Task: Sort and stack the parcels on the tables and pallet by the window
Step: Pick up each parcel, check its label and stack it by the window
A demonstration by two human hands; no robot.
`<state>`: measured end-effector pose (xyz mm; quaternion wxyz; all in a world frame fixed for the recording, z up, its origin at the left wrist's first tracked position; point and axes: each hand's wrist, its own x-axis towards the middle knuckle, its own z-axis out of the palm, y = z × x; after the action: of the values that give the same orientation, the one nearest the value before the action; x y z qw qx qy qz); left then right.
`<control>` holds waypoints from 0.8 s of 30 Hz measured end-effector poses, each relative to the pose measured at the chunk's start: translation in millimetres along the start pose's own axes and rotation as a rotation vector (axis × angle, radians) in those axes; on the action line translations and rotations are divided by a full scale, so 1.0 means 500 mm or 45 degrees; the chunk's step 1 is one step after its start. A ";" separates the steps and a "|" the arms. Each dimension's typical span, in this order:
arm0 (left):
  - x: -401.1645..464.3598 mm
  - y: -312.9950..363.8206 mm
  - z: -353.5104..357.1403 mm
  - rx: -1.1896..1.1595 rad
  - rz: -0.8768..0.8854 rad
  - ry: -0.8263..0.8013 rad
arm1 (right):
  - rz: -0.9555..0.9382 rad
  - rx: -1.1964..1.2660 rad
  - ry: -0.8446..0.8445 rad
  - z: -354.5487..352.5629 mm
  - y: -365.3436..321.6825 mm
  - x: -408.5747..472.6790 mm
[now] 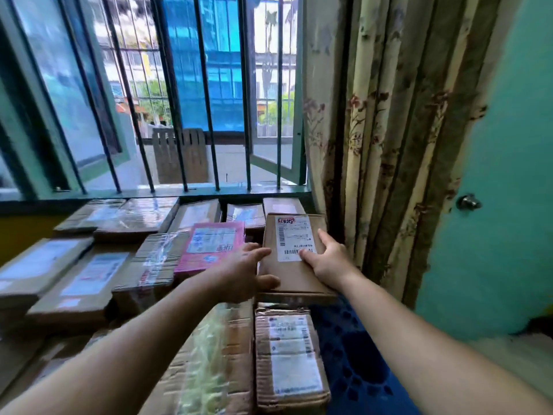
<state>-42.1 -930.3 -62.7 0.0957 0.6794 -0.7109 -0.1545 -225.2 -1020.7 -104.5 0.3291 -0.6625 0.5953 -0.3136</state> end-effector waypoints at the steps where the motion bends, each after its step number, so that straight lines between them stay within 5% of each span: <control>1: 0.012 -0.010 0.002 0.113 -0.019 -0.004 | 0.022 -0.027 -0.029 0.004 0.003 0.013; 4: 0.050 -0.040 0.021 0.377 -0.091 -0.062 | 0.086 -0.098 -0.099 0.023 0.016 0.046; 12: 0.087 -0.097 0.089 0.478 -0.062 -0.086 | 0.178 -0.215 -0.200 0.095 0.036 0.096; 24: 0.101 -0.093 0.067 0.244 -0.141 -0.065 | 0.063 -0.509 -0.318 0.134 0.026 0.166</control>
<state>-13.2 -978.8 -114.1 0.0034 0.7196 -0.6860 -0.1081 -170.8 -1100.0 -152.3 0.2700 -0.7334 0.6164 -0.0968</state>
